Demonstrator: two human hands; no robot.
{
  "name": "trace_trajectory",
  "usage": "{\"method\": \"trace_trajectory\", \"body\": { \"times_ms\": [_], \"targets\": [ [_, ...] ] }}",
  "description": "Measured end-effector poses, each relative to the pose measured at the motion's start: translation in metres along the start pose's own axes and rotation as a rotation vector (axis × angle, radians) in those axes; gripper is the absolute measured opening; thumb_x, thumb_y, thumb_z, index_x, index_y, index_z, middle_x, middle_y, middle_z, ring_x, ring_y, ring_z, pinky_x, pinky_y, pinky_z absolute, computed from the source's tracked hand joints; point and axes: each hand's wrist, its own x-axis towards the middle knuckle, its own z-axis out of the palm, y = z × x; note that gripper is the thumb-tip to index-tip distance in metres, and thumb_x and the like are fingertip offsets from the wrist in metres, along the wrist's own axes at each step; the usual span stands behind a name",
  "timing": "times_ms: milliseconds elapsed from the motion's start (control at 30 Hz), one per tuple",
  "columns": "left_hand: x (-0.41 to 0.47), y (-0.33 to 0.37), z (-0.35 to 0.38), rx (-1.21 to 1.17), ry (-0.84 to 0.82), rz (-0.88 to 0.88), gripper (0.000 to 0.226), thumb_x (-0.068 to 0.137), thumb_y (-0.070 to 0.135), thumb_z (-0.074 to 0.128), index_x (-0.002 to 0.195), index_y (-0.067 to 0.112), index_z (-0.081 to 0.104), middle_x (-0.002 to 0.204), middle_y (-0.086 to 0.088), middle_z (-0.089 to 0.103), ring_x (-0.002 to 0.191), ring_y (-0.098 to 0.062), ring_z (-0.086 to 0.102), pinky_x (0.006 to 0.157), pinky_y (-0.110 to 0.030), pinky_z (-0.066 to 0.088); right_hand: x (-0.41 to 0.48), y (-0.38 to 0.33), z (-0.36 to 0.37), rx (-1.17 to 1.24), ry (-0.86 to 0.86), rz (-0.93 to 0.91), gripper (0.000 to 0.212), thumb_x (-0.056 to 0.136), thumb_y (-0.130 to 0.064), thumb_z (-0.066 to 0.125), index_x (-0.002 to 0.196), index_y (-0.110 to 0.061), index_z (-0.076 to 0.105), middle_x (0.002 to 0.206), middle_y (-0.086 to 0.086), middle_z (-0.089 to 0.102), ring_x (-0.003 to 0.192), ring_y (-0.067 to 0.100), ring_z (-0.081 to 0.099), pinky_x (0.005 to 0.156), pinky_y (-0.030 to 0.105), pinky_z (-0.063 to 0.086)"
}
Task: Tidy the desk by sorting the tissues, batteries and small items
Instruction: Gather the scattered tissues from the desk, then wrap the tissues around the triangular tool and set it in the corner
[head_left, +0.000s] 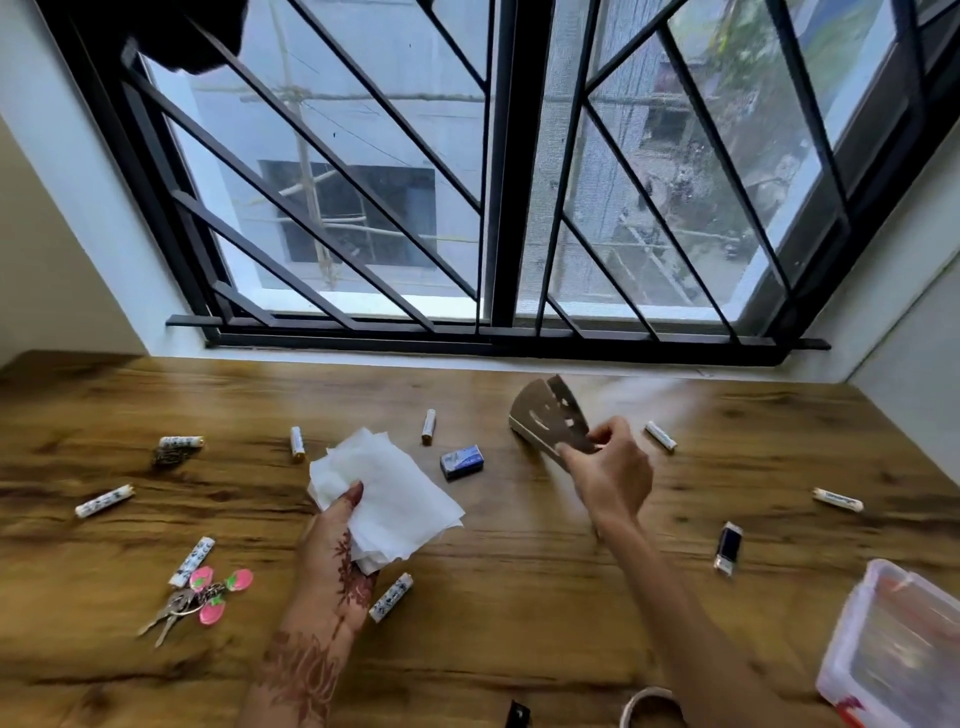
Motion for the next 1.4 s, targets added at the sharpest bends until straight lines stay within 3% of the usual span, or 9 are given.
{"method": "trace_trajectory", "body": {
  "times_ms": [133,400,600,700,800,933,1133,1233,1400],
  "targets": [
    [-0.005,-0.002,0.0,0.0,-0.029,0.007,0.037,0.092,0.016,0.049,0.127,0.005,0.048,0.077,-0.003,0.071,0.076,-0.02,0.064,0.039,-0.025,0.052,-0.044,0.002,0.013,0.013,0.007,-0.165,0.053,0.067,-0.026,0.081,0.105,-0.011,0.047,0.084,0.001,0.065,0.067,0.016,0.06,0.048,0.015,0.033],
    [-0.009,-0.007,0.002,0.016,-0.046,0.012,0.027,0.092,0.015,0.05,0.118,0.01,0.052,0.072,-0.002,0.073,0.081,-0.022,0.062,0.04,-0.027,0.053,-0.083,0.026,0.027,-0.051,-0.038,-0.202,0.058,0.061,-0.026,0.084,0.108,-0.014,0.051,0.09,0.004,0.067,0.08,0.021,0.065,0.066,0.035,0.054],
    [-0.019,-0.008,0.003,0.05,-0.13,-0.026,0.014,0.092,0.014,0.049,0.102,0.009,0.059,0.074,-0.003,0.074,0.066,-0.017,0.069,0.042,-0.024,0.053,-0.082,0.021,0.015,-0.007,-0.044,-0.199,0.06,0.064,-0.045,0.078,0.11,-0.02,0.049,0.092,-0.007,0.062,0.082,0.01,0.058,0.062,0.028,0.049],
    [-0.021,-0.007,0.007,0.107,-0.179,-0.05,0.015,0.091,0.014,0.051,0.1,0.008,0.061,0.074,-0.004,0.074,0.065,-0.016,0.07,0.045,-0.026,0.056,-0.071,0.001,-0.002,0.155,-0.007,-0.285,0.052,0.07,-0.05,0.071,0.105,-0.016,0.055,0.096,-0.007,0.059,0.088,0.007,0.053,0.068,0.024,0.046],
    [-0.027,-0.007,0.018,0.153,-0.25,-0.061,0.013,0.091,0.012,0.05,0.085,0.011,0.062,0.062,-0.002,0.073,0.053,-0.014,0.069,0.045,-0.025,0.055,-0.063,-0.023,-0.019,0.465,-0.212,-0.309,0.05,0.072,-0.051,0.067,0.104,-0.013,0.058,0.102,-0.004,0.062,0.094,0.007,0.058,0.081,0.024,0.053],
    [-0.034,-0.003,0.03,0.132,-0.39,-0.087,0.019,0.091,0.009,0.047,0.086,0.005,0.065,0.07,-0.008,0.074,0.06,-0.019,0.071,0.046,-0.029,0.056,-0.064,-0.034,-0.028,0.664,-0.615,-0.155,0.072,0.065,-0.058,0.071,0.122,-0.019,0.05,0.127,-0.001,0.054,0.116,0.006,0.05,0.097,0.02,0.044],
    [-0.03,0.006,0.033,0.226,-0.414,-0.065,0.045,0.071,0.017,0.062,0.112,-0.002,0.06,0.1,-0.017,0.068,0.069,-0.024,0.071,0.052,-0.031,0.057,-0.06,-0.016,-0.032,1.057,-1.087,0.202,0.086,0.059,-0.043,0.082,0.128,-0.007,0.046,0.128,0.009,0.056,0.117,0.026,0.054,0.106,0.048,0.035],
    [-0.028,0.013,0.048,0.297,-0.488,-0.063,0.024,0.086,0.013,0.053,0.104,0.0,0.061,0.083,-0.01,0.072,0.063,-0.018,0.07,0.049,-0.026,0.056,-0.054,-0.014,-0.038,1.199,-1.108,0.305,0.09,0.049,-0.029,0.09,0.124,-0.002,0.048,0.109,0.011,0.063,0.099,0.025,0.061,0.092,0.043,0.048],
    [-0.016,0.025,0.076,0.469,-0.544,0.0,0.018,0.094,0.009,0.042,0.086,0.003,0.057,0.048,0.001,0.063,0.037,-0.009,0.058,0.032,-0.015,0.042,-0.04,-0.023,-0.064,1.31,-0.969,0.363,0.04,0.057,-0.006,0.076,0.095,0.003,0.067,0.093,0.014,0.071,0.082,0.023,0.07,0.07,0.034,0.059]
  ]
}}
